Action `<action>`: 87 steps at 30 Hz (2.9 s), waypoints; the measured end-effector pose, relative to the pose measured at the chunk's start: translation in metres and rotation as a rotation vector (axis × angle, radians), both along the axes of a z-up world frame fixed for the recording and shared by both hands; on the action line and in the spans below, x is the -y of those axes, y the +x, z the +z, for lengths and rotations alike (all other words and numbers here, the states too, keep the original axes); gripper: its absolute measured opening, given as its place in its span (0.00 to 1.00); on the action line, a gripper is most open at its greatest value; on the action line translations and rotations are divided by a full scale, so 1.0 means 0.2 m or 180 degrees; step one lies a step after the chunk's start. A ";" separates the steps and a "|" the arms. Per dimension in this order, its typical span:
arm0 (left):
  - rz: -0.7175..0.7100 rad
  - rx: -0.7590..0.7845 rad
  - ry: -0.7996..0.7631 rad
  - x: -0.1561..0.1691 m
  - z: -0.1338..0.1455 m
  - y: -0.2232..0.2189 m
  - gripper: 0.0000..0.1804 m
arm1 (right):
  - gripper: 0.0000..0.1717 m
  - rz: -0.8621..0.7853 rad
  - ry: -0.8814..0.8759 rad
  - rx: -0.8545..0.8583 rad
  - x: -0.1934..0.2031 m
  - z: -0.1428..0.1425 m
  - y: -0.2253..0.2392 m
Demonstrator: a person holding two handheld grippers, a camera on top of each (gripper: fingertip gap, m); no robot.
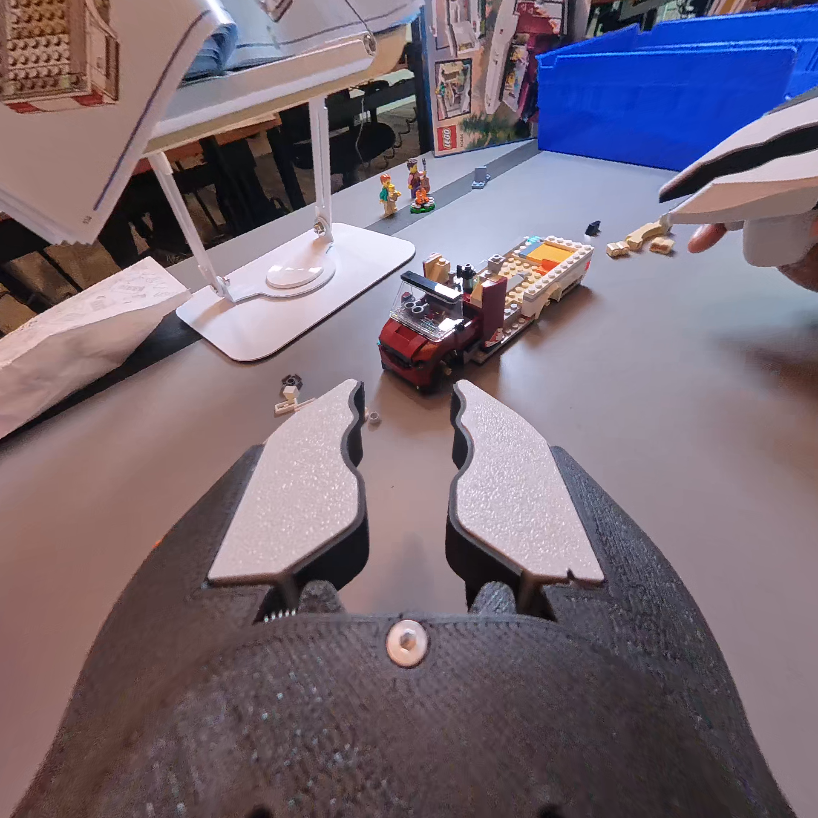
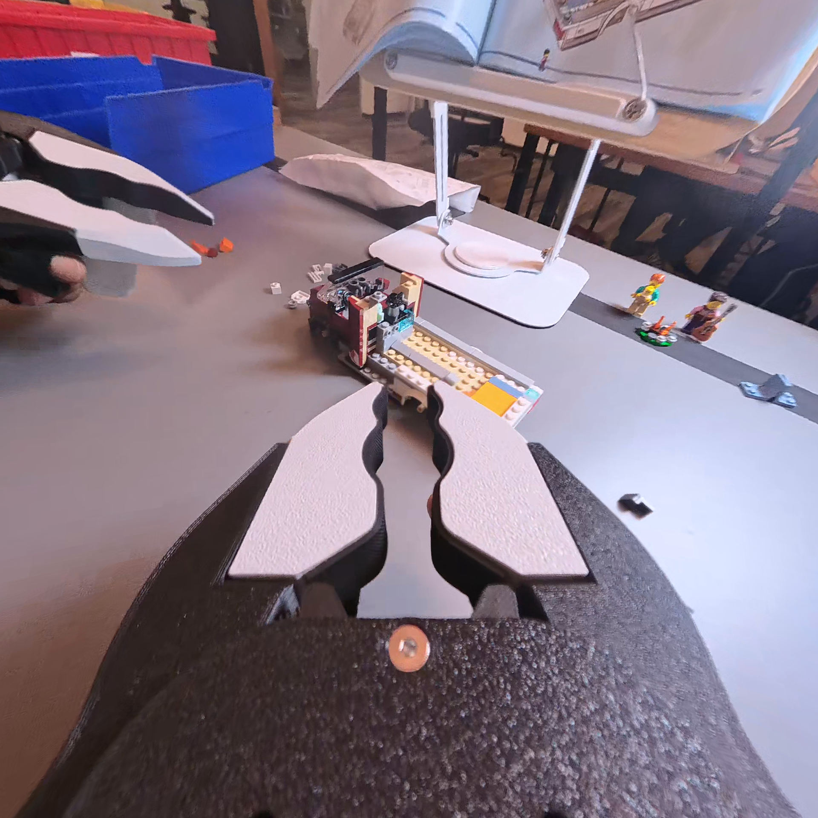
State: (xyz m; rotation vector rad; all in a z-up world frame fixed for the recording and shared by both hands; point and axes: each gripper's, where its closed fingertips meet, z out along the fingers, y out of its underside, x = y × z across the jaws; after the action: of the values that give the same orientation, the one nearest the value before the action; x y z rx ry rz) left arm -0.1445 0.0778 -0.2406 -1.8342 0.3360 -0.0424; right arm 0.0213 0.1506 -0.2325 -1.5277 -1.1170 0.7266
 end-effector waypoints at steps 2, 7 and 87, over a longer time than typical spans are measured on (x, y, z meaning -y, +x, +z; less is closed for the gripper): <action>-0.0088 -0.0090 -0.0030 0.00 -0.02 0.04 0.23 | 0.12 0.0114 -0.0088 0.0035 0.03 -0.03 -0.02; -0.0296 -0.0079 -0.0023 0.05 -0.03 0.14 0.23 | 0.12 0.0274 -0.0092 -0.0038 0.13 -0.03 -0.03; -0.0139 -0.0333 -0.0211 0.01 -0.05 0.02 0.28 | 0.26 0.0302 -0.0054 0.0556 0.03 -0.13 -0.04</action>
State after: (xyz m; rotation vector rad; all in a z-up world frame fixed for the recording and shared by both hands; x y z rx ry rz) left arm -0.1413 0.0753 -0.2508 -1.8988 0.4526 0.0124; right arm 0.0138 0.1447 -0.2591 -1.5846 -1.3237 0.6776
